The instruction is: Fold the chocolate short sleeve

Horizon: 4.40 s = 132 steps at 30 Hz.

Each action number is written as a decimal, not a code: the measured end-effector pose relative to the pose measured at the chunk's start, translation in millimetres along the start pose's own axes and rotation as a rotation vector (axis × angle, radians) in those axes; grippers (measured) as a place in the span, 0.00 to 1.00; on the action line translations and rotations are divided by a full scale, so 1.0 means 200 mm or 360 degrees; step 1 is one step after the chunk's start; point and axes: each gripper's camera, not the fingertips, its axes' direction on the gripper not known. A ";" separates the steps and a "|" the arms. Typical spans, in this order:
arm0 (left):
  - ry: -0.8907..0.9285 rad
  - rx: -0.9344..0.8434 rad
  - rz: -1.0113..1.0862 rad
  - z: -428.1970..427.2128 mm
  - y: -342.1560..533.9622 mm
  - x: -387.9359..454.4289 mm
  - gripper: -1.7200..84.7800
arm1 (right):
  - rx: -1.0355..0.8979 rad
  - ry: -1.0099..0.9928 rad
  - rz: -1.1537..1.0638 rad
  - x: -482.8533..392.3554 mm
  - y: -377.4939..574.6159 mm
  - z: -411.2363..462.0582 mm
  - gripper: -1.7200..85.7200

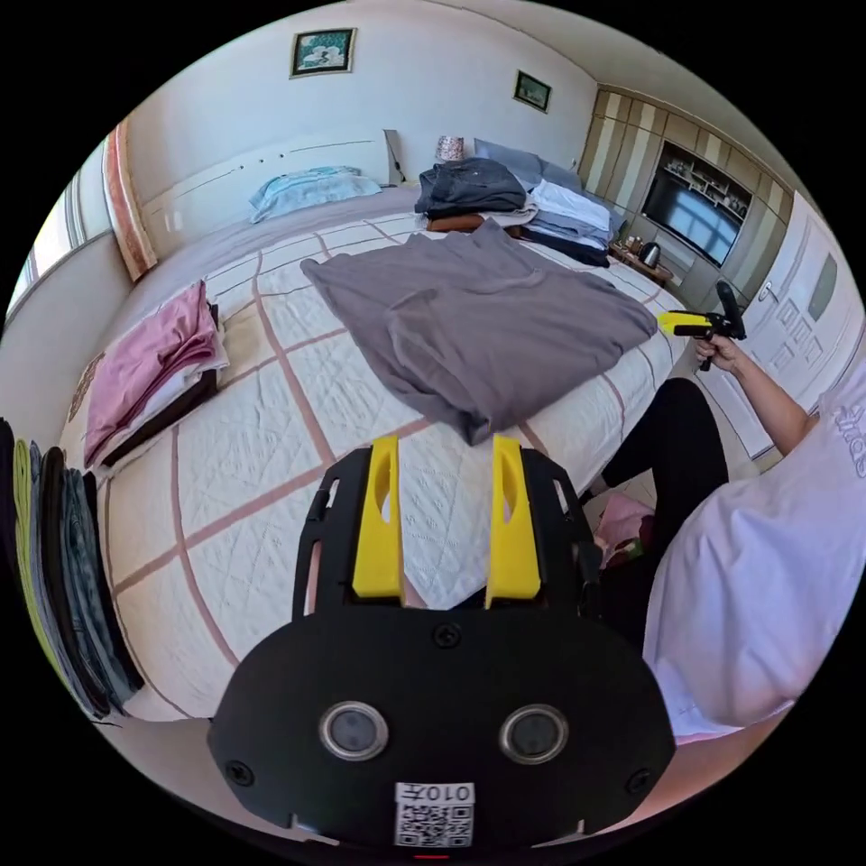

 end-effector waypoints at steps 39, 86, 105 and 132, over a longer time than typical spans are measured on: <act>0.0257 -0.0127 0.0390 -0.18 -0.04 -0.27 0.02 | -0.0129 -0.0267 -0.0086 0.15 -0.06 0.15 0.06; 0.0185 -0.0122 -0.0437 0.55 -1.78 -1.96 0.19 | -0.0303 0.0326 0.0148 0.80 -2.15 1.12 0.05; 0.0474 -0.0038 -0.0475 0.54 -1.65 -2.14 0.06 | -0.0271 0.0514 0.0084 0.79 -2.08 0.92 0.04; 0.0476 0.0231 0.0582 -0.30 -0.04 -0.94 0.02 | -0.0057 -0.0208 -0.0479 0.42 -0.30 0.22 0.05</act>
